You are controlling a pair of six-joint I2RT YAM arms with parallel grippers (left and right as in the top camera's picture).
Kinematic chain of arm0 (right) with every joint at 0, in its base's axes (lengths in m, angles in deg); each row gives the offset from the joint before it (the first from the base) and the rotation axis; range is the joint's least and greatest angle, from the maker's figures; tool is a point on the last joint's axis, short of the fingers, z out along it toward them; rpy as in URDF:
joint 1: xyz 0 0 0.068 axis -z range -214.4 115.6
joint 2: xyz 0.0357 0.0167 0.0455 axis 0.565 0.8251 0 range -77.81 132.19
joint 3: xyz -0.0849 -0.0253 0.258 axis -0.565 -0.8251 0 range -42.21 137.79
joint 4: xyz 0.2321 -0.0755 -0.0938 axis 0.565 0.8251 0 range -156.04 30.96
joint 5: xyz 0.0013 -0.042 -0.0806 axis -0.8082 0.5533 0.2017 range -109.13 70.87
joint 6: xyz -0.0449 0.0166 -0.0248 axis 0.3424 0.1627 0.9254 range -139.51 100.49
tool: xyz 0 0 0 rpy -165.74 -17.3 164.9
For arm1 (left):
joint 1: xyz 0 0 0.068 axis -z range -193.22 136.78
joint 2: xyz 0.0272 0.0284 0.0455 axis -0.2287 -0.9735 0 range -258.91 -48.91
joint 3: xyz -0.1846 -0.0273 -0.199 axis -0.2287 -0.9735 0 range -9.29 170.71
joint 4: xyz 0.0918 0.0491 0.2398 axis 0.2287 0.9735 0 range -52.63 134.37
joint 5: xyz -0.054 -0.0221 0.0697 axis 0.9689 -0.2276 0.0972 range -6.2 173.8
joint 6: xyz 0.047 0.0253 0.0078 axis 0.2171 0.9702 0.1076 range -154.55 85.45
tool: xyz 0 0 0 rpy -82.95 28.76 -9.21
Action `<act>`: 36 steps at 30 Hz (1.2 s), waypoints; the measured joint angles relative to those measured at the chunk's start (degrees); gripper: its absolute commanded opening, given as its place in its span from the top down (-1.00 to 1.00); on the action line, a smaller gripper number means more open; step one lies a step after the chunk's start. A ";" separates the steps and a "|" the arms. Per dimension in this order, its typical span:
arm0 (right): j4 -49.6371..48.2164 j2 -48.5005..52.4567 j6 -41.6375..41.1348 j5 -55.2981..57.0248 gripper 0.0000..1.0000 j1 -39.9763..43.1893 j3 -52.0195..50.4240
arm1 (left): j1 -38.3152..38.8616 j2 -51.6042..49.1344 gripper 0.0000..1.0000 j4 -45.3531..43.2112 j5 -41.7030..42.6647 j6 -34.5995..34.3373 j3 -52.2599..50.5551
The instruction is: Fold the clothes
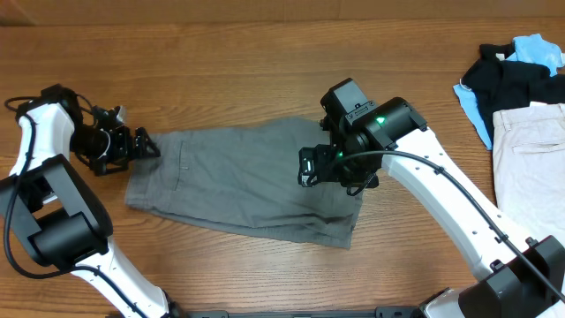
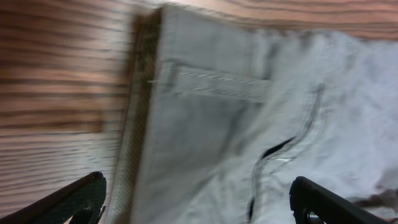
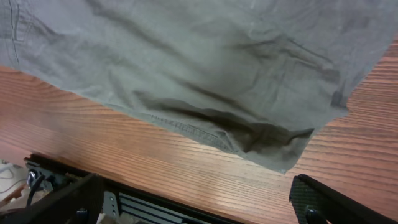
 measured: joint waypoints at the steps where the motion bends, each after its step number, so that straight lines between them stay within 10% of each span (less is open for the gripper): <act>1: -0.04 0.00 -0.07 0.00 -1.00 -0.20 0.00 | -0.48 -0.02 -0.93 -0.04 -0.35 0.57 0.00; 25: -0.46 0.00 -0.46 -0.66 -1.00 -3.10 0.00 | -3.28 0.11 -0.91 -2.99 5.14 3.91 -8.44; 27: -0.70 0.00 -0.44 -0.68 -1.00 -3.10 0.00 | -3.39 0.72 -0.72 -4.52 6.95 3.87 -9.97; 32: -0.46 0.00 -0.42 -1.03 -1.00 -3.10 -0.04 | -3.26 1.14 0.88 -10.14 11.85 3.74 -15.04; 36: 0.61 0.00 -0.44 -1.14 -1.00 -3.10 -0.04 | -3.15 0.59 0.92 -12.98 13.92 1.55 -17.44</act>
